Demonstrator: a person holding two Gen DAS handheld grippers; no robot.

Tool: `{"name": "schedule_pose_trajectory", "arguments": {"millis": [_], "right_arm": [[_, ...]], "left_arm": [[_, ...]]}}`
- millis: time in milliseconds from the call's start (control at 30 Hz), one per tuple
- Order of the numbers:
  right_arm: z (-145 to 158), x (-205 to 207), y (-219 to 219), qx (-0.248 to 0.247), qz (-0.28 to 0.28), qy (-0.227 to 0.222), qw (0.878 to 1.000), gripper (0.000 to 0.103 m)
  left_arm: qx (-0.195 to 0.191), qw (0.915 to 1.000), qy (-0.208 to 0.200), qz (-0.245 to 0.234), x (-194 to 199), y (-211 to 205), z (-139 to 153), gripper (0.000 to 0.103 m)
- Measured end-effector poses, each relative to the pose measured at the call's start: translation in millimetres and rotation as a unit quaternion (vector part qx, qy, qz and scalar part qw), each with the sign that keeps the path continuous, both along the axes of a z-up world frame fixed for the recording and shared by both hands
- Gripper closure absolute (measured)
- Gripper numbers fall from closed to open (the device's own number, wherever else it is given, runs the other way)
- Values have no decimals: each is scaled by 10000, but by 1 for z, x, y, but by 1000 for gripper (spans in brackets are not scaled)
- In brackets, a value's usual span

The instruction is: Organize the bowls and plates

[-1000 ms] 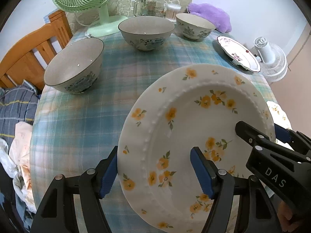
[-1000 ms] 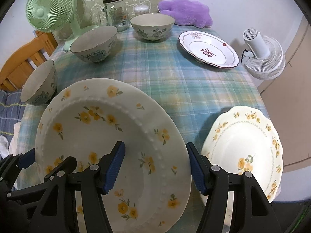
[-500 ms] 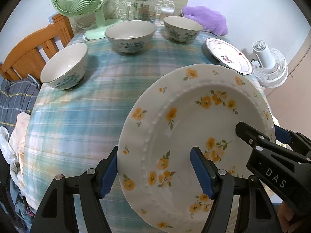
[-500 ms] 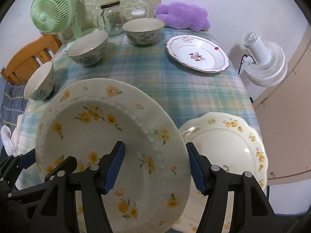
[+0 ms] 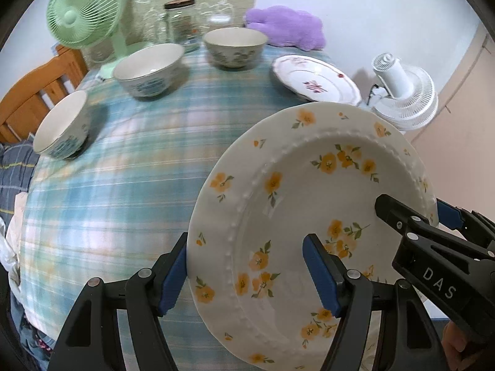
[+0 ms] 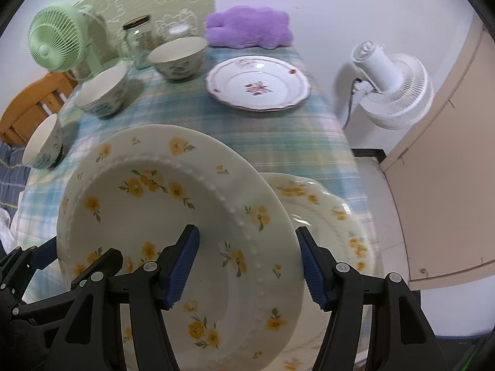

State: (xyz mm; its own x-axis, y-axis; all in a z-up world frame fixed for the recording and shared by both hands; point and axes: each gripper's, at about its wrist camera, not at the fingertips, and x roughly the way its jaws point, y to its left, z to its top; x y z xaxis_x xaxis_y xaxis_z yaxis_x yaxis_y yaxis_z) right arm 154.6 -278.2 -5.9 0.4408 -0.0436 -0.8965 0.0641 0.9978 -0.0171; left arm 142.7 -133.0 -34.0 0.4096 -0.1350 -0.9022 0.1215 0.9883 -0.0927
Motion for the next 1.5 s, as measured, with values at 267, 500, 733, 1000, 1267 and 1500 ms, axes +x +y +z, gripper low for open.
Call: {"name": "schedule_pose_trajectory", "arguments": {"millis": [267,500,733,1000,1267,1500], "right_arm": [[-1,-7,-43,-29,-267,30,9996,37],[-4,-13,-73,-79,-494,51,9987,37],[-13,-14,-98,-107,-675,139,9976,38],[-21,-13,-112,-166,-697,262,9971,37],[-33,-12,-117,-143,-654,416,9969,39],[-41,-7,-115,-164,-511,495,9973,41]], "left_arm": [[-46,9997,30,-241,1,-39,-3,31],[-105,9990,100,-432,5,-71,-10,31],[-141,9981,192,-560,8,-97,-19,31],[-133,9978,343,-559,13,-113,-33,31],[-55,9978,438,-489,14,-119,-44,29],[125,9985,419,-339,15,-119,-50,29]]}}
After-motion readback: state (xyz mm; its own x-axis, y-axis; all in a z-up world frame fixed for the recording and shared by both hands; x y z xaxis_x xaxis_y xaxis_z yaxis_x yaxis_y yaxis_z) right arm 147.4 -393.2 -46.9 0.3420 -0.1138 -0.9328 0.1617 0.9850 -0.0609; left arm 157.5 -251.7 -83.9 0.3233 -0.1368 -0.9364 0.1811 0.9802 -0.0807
